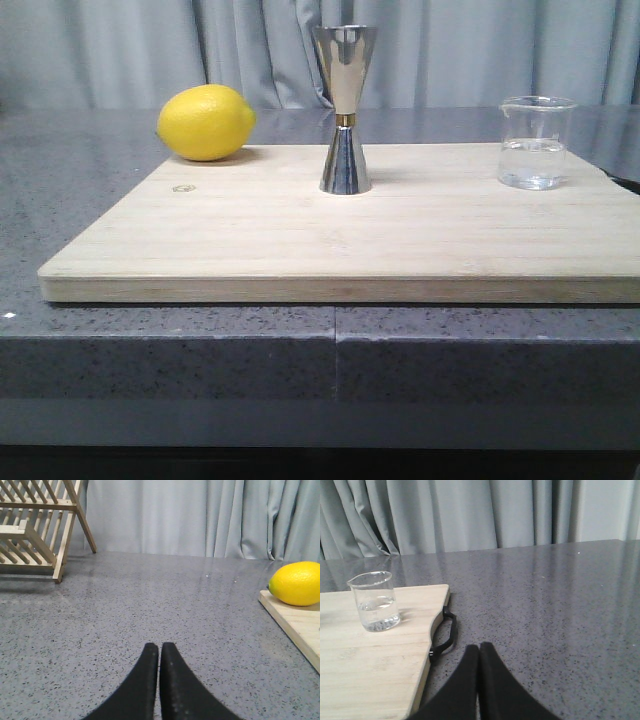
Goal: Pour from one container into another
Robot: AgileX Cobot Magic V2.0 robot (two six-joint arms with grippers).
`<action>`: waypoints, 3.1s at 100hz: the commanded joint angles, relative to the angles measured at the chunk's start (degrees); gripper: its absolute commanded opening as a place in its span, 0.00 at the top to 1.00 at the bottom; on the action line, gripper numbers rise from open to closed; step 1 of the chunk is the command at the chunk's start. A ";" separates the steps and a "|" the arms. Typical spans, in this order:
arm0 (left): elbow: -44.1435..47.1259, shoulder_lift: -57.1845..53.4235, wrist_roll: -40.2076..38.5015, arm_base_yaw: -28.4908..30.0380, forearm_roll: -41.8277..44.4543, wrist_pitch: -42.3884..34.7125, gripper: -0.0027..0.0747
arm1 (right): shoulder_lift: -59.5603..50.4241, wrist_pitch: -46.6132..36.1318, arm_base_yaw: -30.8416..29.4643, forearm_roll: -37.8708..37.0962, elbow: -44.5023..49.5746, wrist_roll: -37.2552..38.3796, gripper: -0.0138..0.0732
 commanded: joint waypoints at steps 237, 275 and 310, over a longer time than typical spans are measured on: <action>-12.85 5.40 -0.62 -0.27 -13.83 -2.23 0.99 | 3.56 0.81 -0.37 5.80 -9.91 0.01 0.92; -41.01 34.10 8.68 -0.27 -21.68 13.98 0.99 | 27.36 12.05 -0.37 5.80 -37.61 0.01 0.92; -46.94 48.33 19.88 -0.75 -36.31 13.95 0.65 | 40.54 12.50 -0.25 5.80 -42.30 0.01 0.52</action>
